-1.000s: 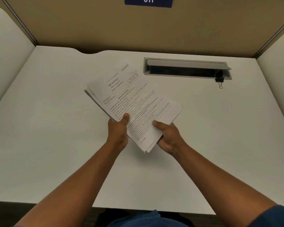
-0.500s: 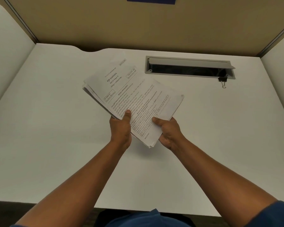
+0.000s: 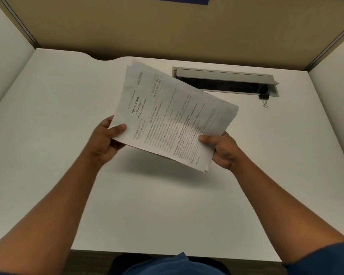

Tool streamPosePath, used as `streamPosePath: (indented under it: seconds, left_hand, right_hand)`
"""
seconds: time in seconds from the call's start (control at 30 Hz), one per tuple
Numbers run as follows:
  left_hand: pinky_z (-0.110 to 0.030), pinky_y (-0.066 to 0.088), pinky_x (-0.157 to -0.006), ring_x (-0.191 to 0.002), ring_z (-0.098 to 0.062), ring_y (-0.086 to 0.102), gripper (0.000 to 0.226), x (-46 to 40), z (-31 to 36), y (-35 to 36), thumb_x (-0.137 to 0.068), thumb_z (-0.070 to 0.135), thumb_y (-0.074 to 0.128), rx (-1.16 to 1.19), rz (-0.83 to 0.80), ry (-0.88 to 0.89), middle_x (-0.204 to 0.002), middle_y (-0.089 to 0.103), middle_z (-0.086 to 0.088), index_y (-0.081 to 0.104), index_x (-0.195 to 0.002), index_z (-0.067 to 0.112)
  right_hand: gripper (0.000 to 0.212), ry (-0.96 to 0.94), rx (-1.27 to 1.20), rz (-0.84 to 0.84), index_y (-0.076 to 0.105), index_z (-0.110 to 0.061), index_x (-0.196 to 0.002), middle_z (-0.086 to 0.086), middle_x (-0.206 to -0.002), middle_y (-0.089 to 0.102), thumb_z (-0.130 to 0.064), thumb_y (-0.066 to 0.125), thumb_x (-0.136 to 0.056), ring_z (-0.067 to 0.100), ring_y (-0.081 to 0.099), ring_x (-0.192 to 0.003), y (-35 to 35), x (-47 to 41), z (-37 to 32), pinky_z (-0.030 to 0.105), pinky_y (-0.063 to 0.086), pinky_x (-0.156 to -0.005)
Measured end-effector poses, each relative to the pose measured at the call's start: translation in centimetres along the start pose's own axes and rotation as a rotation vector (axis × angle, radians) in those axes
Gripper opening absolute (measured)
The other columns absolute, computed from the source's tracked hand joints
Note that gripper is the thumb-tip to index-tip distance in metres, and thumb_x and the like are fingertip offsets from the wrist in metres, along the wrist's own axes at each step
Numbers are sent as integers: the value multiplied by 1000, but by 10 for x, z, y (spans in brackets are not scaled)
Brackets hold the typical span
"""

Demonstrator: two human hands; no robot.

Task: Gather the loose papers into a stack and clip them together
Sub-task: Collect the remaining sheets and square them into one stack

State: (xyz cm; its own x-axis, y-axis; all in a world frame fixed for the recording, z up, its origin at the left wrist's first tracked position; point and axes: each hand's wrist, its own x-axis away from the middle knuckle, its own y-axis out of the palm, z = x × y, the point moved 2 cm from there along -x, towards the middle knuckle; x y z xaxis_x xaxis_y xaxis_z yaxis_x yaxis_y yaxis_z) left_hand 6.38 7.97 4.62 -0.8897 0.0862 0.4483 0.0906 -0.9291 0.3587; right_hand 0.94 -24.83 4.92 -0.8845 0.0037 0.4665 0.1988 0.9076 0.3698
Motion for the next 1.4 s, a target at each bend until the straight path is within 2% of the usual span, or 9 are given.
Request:
streamPosePath:
  seconds: [0.1, 0.2, 0.33, 0.53, 0.67, 0.87, 1.0, 1.2, 1.4]
  left_hand:
    - [-40, 55, -82, -112, -34, 68, 43, -5, 17, -10, -88, -5, 67, -393, -57, -10, -115, 76, -7, 64, -124, 19]
    - [-45, 59, -88, -108, -28, 72, 39, -8, 25, -6, -88, -1, 72, -526, -98, 12, -111, 78, -5, 65, -122, 15]
    - [-44, 59, -93, -111, -24, 71, 39, -10, 20, 8, -91, -2, 68, -478, -96, 120, -119, 74, -3, 63, -126, 13]
    - [-36, 60, -87, -106, -17, 70, 33, 1, 10, 25, -83, 1, 69, -371, 49, 400, -113, 73, 2, 65, -108, 23]
    - [-35, 58, -81, -97, -19, 66, 37, 6, -14, 26, -64, 13, 71, -301, 93, 360, -101, 69, -1, 66, -98, 27]
    - [-26, 53, -72, -88, -10, 64, 31, 11, -20, 38, -76, 37, 77, -206, 169, 409, -94, 66, 4, 66, -99, 20]
    - [-21, 52, -66, -78, -2, 63, 43, 21, -9, 52, -77, 49, 74, -157, 281, 541, -93, 61, 3, 57, -99, 16]
    - [-29, 52, -71, -82, -14, 57, 38, 20, 3, 65, -76, 41, 79, -147, 509, 581, -96, 55, 4, 52, -96, 24]
    - [-30, 52, -72, -86, -17, 57, 42, 13, 1, 59, -77, 42, 75, -184, 512, 503, -106, 53, 0, 47, -105, 28]
  right_hand:
    - [43, -32, 88, -10, 67, -10, -118, 14, -119, 73, 15, 64, -84, 35, 69, -110, -7, -2, -8, 53, 58, -88]
    - [37, -81, 171, -43, 71, -13, -111, 11, -114, 75, 12, 66, -84, 31, 70, -109, -8, -2, -12, 49, 59, -88]
    - [33, -172, 280, -10, 76, -23, -97, 2, -103, 77, 7, 69, -85, 21, 72, -100, -5, -2, -15, 50, 57, -90]
    - [44, -341, 286, 19, 78, -36, -90, -6, -98, 75, 7, 70, -86, 17, 71, -100, -1, -1, -22, 44, 59, -84]
    - [39, -278, 265, 39, 75, -23, -100, -1, -103, 76, 12, 70, -83, 21, 71, -103, -10, -3, 4, 48, 58, -91]
    - [52, -280, 258, 30, 78, -39, -96, -1, -102, 75, 11, 66, -88, 21, 69, -104, -7, 5, 17, 44, 56, -88]
    - [55, -306, 281, 43, 76, -47, -95, 1, -102, 72, 7, 69, -84, 20, 67, -101, -3, 11, 14, 48, 56, -88]
    - [52, -313, 310, 31, 74, -51, -94, 4, -99, 67, -6, 61, -73, 20, 63, -97, 2, 18, 14, 46, 50, -81]
    - [46, -333, 333, 70, 75, -44, -97, -3, -94, 69, -6, 61, -75, 13, 65, -93, 2, 22, 19, 39, 51, -76]
